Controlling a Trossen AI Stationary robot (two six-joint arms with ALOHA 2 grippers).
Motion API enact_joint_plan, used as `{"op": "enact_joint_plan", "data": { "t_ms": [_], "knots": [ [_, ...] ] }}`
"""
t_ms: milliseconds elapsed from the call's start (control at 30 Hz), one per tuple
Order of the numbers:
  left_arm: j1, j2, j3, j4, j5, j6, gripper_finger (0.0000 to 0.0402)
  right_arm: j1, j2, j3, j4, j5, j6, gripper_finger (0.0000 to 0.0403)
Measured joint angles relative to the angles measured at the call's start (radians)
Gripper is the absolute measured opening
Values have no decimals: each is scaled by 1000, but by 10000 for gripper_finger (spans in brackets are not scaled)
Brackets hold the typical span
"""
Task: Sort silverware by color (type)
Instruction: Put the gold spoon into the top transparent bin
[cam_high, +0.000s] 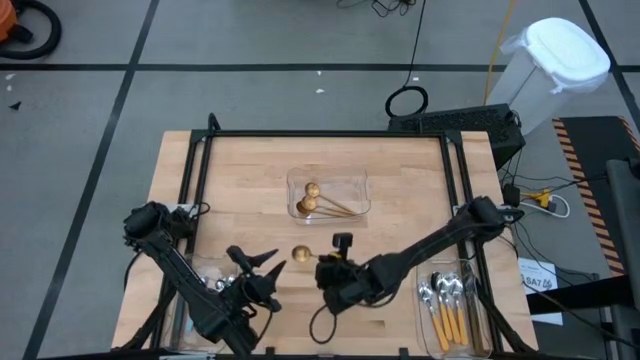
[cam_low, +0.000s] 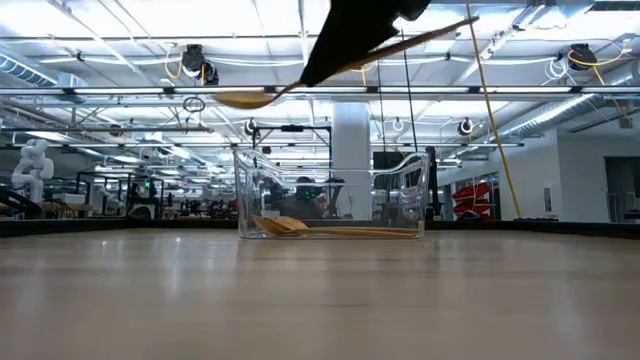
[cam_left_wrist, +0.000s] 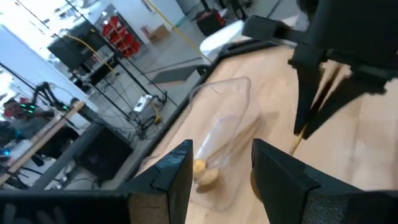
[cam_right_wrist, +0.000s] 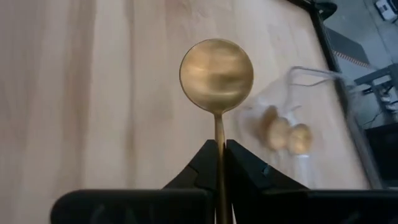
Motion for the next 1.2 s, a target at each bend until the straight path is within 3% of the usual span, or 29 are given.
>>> {"op": "enact_joint_plan", "data": {
  "t_ms": [300,500,700,800,1000,1200],
  "knots": [
    [10,-4,-6,-23,-46,34,155,-97,-104,1,-139,-40,-162,13],
    [20,-45,-93,-23,-68,22,112,-177,-198,-42,-138,-186,-286,13],
    [17,-179,-325,-12,-54,-160,74,-268,-379,-252,100,-335,-386,13],
    [7,-245,-428,76,-52,-176,57,-325,-466,-374,277,-413,-410,13],
    [14,-306,-545,260,-52,-94,25,-455,-528,-548,585,-594,-446,13],
    [26,-307,-550,396,-17,62,3,-576,-489,-577,713,-734,-471,13]
  ]
}}
